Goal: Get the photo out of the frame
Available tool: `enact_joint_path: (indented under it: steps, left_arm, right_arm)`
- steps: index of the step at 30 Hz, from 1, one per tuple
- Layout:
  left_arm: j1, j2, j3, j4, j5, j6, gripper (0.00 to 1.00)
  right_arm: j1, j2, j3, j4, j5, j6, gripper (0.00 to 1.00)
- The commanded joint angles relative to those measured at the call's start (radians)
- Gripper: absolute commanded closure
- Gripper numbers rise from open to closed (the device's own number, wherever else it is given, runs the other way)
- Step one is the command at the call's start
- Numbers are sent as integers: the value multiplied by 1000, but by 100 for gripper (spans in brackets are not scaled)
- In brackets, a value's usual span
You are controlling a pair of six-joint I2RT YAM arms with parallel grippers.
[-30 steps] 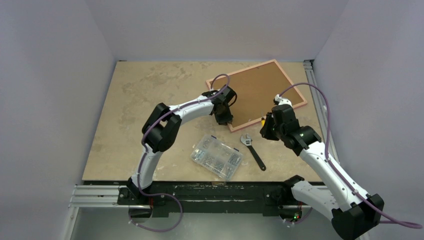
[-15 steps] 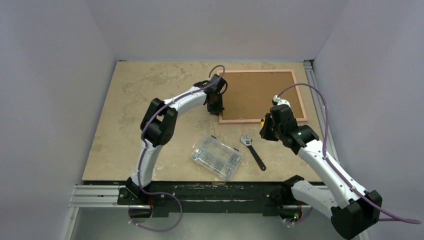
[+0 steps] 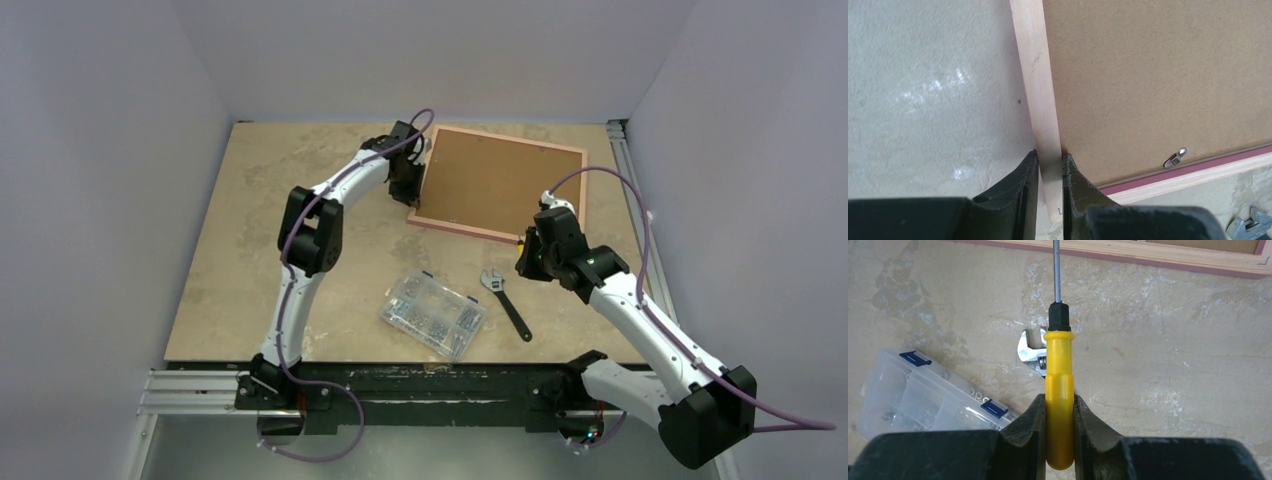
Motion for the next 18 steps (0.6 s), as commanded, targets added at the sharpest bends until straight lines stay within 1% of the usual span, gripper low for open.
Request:
enact_joint_path:
  steps: [1, 4, 8, 13, 14, 15, 16, 17, 18]
  left_arm:
    - [-25, 10, 84, 49, 134, 132, 100]
    - [-36, 18, 102, 58, 171, 184, 100]
    - [-80, 12, 103, 65, 121, 305, 100]
    - [-77, 55, 210, 58, 110, 294, 100]
    - [-78, 58, 224, 64, 96, 282, 96]
    - [-76, 57, 234, 70, 74, 250, 86]
    - [-76, 56, 243, 74, 58, 217, 73]
    - [-73, 53, 253, 75, 50, 181, 62]
    - [-68, 46, 265, 66, 47, 142, 56]
  right_arm:
    - [4, -11, -3, 28, -4, 22, 100]
    - [3, 3, 2, 26, -8, 22, 100]
    - [4, 23, 11, 27, -8, 20, 100]
    - [5, 59, 24, 33, -7, 15, 100]
    - [5, 66, 27, 33, -6, 15, 100]
    - [5, 71, 29, 34, -7, 14, 100]
    - [4, 73, 30, 37, -6, 13, 100]
    - [5, 75, 30, 40, -8, 13, 100]
    - [5, 77, 30, 42, -6, 13, 100]
